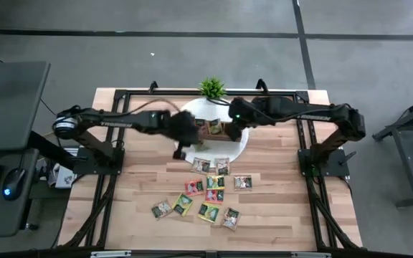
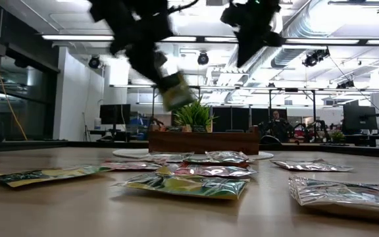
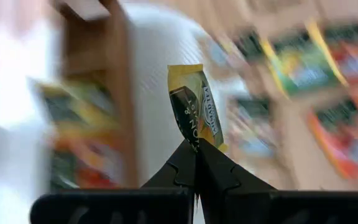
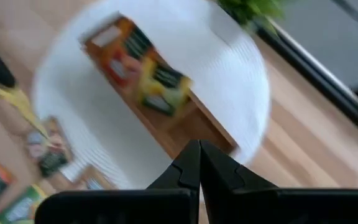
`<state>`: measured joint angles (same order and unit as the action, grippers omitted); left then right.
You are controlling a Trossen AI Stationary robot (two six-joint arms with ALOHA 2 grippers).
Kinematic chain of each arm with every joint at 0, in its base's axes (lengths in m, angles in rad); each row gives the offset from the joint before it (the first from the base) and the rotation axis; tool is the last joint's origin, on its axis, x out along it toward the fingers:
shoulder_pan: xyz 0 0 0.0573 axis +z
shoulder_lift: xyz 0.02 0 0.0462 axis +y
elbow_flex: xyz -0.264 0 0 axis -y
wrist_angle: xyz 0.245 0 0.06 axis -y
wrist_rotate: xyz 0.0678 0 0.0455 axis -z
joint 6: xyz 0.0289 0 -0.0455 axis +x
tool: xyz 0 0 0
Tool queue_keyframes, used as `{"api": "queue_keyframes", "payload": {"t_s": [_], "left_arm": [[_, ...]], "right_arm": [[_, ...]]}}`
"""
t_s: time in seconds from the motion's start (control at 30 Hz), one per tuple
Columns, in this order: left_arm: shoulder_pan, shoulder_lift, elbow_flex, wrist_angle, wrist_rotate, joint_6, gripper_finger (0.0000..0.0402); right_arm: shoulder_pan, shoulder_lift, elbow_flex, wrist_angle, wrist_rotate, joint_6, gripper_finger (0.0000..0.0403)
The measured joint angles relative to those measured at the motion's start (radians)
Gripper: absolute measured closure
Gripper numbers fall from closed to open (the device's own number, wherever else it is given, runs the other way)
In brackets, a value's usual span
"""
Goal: Pick & Place Tea
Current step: Put the yellow tea bag into the middle section of the wooden organizer
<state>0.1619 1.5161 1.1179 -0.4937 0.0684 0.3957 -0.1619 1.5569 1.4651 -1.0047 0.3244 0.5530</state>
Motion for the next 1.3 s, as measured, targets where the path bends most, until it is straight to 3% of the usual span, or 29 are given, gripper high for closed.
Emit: {"api": "queue_keyframes", "payload": {"t_s": [0.13, 0.33, 0.63, 0.9, 1.3], "left_arm": [[0.066, 0.079, 0.093, -0.081, 0.005, 0.079, 0.0401], [0.146, 0.186, 0.223, -0.139, 0.026, 0.168, 0.0401], [0.165, 0.331, 0.437, -0.187, 0.017, 0.224, 0.0401], [0.165, 0.463, 0.612, -0.286, -0.021, 0.255, 0.0401], [0.165, 0.539, 0.664, -0.377, -0.079, 0.256, 0.0401]], "right_arm": [[-0.008, -0.078, -0.127, 0.031, -0.010, 0.063, 0.0402], [-0.008, -0.221, -0.376, 0.161, -0.106, 0.157, 0.0402], [-0.008, -0.408, -0.626, 0.337, -0.154, 0.235, 0.0402], [-0.008, -0.473, -0.723, 0.385, -0.168, 0.233, 0.0402], [-0.008, -0.480, -0.729, 0.388, -0.140, 0.161, 0.0402]]}}
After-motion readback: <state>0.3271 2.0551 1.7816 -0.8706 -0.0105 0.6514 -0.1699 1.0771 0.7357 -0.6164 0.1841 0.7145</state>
